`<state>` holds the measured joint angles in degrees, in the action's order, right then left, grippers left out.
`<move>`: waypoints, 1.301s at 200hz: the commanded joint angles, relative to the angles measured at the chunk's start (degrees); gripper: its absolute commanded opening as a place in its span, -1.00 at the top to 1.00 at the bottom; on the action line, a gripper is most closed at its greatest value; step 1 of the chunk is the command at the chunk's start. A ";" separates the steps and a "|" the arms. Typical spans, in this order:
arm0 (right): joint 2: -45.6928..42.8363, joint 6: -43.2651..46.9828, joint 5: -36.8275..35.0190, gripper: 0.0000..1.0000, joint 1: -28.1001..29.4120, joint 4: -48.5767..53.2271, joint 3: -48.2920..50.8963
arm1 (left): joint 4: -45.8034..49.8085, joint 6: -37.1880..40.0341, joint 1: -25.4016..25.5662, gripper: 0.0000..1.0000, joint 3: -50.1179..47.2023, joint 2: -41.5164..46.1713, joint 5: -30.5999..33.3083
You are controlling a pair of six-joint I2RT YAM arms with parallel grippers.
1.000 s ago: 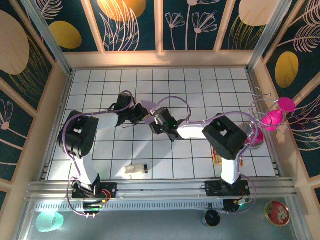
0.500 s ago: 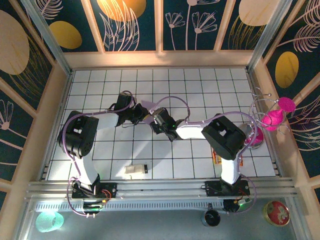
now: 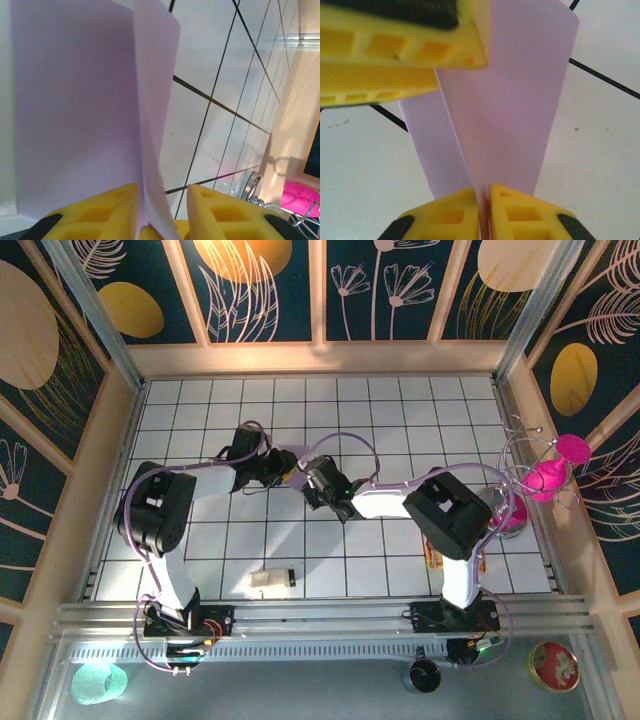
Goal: Fold a paper plane with a square sheet of paper (pick it up from the middle)
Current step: Fourth fold the wing at the center of the table.
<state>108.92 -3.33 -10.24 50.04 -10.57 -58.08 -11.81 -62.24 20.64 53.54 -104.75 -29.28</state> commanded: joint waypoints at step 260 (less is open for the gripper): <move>3.18 -17.23 43.24 0.99 -12.50 -5.71 2.50 | -24.50 -8.52 -1.66 0.15 -21.32 11.86 0.93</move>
<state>111.09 -16.23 27.31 38.41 -13.39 -56.58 -33.98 -70.81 17.26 31.07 -90.70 -26.70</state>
